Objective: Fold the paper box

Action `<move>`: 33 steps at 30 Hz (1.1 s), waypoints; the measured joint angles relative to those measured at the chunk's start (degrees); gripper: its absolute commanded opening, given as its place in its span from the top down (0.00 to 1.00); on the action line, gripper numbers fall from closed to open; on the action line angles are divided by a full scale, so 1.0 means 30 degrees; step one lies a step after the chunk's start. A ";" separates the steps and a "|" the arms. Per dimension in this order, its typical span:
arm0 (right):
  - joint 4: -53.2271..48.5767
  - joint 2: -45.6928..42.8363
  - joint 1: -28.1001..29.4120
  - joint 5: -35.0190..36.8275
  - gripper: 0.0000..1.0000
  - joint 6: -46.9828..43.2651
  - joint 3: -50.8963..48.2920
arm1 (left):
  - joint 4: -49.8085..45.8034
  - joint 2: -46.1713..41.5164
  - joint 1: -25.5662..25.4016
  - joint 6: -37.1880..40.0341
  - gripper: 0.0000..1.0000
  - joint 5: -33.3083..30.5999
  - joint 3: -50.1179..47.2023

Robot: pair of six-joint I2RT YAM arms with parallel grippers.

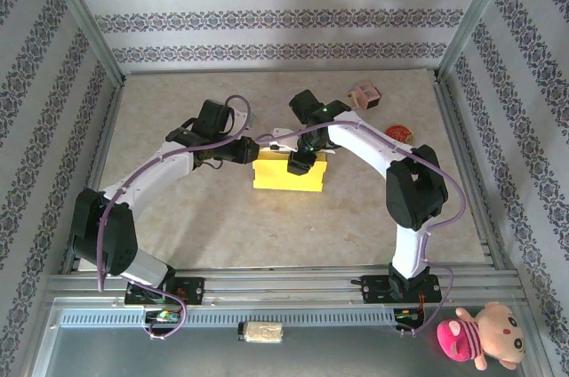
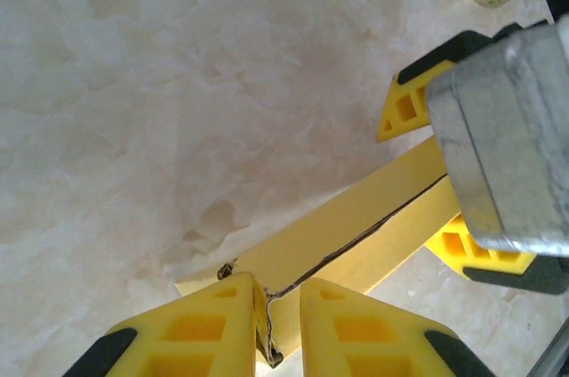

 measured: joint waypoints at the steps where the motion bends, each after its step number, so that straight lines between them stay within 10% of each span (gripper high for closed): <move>1: 0.0000 0.0000 0.0058 0.0007 0.51 0.0000 -0.0007 | 0.0000 -0.0138 -0.0051 -0.0022 0.70 -0.0015 -0.0146; 6: 0.0066 0.0000 0.0204 0.0036 0.51 0.0000 -0.0022 | -0.0080 -0.1078 -0.0503 0.0488 0.47 -0.0022 -0.0685; 16: 0.1195 0.0051 0.0197 0.0007 0.51 0.0080 -0.0233 | -0.0437 -0.5625 -0.0670 0.4102 0.33 -0.1311 -0.0721; 33: 0.1814 -0.0284 0.0219 0.0000 0.50 -0.0160 -0.0794 | -0.0401 -0.3942 0.1989 1.9934 0.00 0.4124 -0.2769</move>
